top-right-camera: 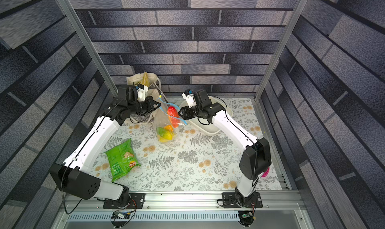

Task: Place the mango in a zip-top bag and seal the zipper
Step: Adjust the zipper food storage bag at the center of the board.

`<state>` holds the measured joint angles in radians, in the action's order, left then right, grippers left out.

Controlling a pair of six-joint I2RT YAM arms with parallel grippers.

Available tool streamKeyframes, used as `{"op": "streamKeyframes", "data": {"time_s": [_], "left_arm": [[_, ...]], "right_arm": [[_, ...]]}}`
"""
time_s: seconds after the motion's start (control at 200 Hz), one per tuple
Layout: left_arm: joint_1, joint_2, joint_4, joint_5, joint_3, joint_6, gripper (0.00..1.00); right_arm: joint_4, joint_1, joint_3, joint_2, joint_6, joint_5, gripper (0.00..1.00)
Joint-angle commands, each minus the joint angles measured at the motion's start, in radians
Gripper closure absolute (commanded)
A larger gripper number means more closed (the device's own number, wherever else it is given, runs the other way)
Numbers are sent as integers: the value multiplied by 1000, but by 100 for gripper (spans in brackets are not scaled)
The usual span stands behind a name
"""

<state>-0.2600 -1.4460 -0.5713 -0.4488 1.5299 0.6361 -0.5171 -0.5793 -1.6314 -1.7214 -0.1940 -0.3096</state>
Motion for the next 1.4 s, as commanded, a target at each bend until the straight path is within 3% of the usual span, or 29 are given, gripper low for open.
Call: {"op": "streamKeyframes", "data": {"time_s": [0.0, 0.045, 0.115, 0.16, 0.311, 0.391, 0.511, 0.686, 0.741, 0.811, 0.862, 0.907, 0.962, 1.017, 1.062, 1.117, 1.162, 1.297, 1.352, 1.398], "left_arm": [[5, 29, 33, -13, -10, 13, 100], [6, 29, 33, -11, -9, 13, 100], [7, 29, 32, -9, -7, 13, 100], [8, 29, 31, -8, -7, 13, 100], [15, 32, 28, -3, -4, 13, 100], [16, 36, 31, 8, -4, 21, 100], [17, 36, 61, -7, -7, 41, 100], [23, 45, 65, 47, -25, 57, 100], [31, 49, 57, 57, -27, 64, 100], [40, 61, 50, 66, -31, 67, 100], [46, 75, 52, 89, -40, 73, 100], [55, 86, 60, 100, -46, 83, 100], [65, 92, 55, 98, -47, 83, 100], [67, 99, 54, 107, -57, 83, 100], [70, 102, 59, 109, -65, 87, 100], [70, 100, 59, 97, -66, 91, 100], [69, 99, 63, 83, -69, 87, 100], [61, 82, 60, 66, -73, 79, 100], [50, 71, 63, 68, -78, 77, 100], [39, 57, 68, 69, -80, 78, 100]], "right_arm": [[-22, 7, -32, -22, -29, -63, 69], [-33, 7, -48, -26, -30, -85, 77], [-45, 7, -67, -24, -34, -118, 80], [-59, 7, -78, -23, -32, -128, 87], [-119, 7, -125, 4, -16, -89, 100], [-182, 1, -182, 25, 4, -4, 100], [-333, -62, -317, 21, 65, 273, 100], [-345, -123, -357, 61, 87, 395, 100], [-426, -133, -423, 43, 60, 468, 100], [-405, -173, -407, 72, 75, 475, 100], [-358, -177, -371, 90, 75, 563, 100], [-436, -177, -433, 54, 73, 640, 100], [-482, -177, -474, 33, 69, 556, 100], [-369, -180, -394, 71, 66, 490, 100], [-339, -176, -375, 68, 77, 538, 100], [-442, -174, -474, 5, 74, 647, 100], [-488, -173, -518, -27, 77, 636, 100], [-346, -170, -351, -1, 71, 485, 100], [-348, -162, -324, -21, 56, 458, 94], [-324, -149, -288, -22, 47, 390, 83]]}}
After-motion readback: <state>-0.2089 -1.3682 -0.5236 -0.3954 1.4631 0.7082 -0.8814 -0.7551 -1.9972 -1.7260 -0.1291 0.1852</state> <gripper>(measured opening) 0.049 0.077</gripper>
